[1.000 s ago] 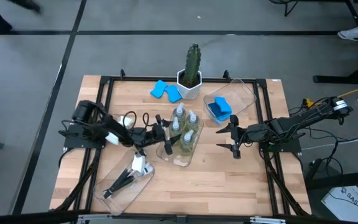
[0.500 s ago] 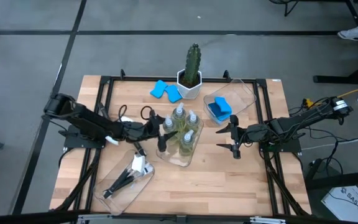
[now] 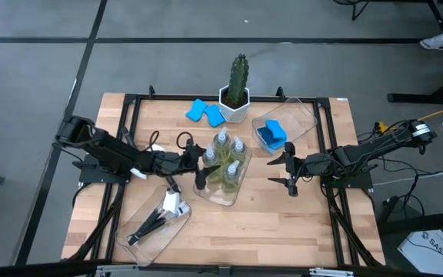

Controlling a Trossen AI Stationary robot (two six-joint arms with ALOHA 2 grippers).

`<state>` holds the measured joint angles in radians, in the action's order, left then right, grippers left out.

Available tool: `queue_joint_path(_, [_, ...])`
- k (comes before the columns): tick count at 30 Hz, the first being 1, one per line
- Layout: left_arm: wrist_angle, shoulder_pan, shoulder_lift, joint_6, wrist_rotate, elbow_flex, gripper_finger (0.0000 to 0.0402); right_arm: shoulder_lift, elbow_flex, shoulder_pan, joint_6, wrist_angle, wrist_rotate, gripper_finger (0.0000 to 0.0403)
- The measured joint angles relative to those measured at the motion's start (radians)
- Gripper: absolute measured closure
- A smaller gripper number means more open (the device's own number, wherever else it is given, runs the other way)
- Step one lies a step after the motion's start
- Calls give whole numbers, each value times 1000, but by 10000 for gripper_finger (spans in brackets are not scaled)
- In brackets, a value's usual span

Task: Pick & Place Kitchen Sink Supplies
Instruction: Put the green soap dispenser into the middle transparent bin

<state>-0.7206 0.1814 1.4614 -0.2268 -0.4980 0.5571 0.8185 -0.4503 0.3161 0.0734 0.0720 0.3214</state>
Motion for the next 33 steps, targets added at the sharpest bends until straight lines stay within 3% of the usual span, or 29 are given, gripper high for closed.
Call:
queue_joint_path(9, [-170, 0, 99, 28, -4, 0, 116, 0, 0, 0, 0, 0, 0, 141])
queue_joint_path(15, [-184, 1, 98, 122, 1, -2, 116, 0, 0, 0, 1, 0, 0, 141])
queue_joint_path(23, [-191, -2, 96, 105, -33, -2, 114, 0, 0, 0, 0, 0, 0, 141])
queue_joint_path(33, [-209, -25, 92, 4, 18, 0, 61, 0, 0, 0, 1, 0, 0, 141])
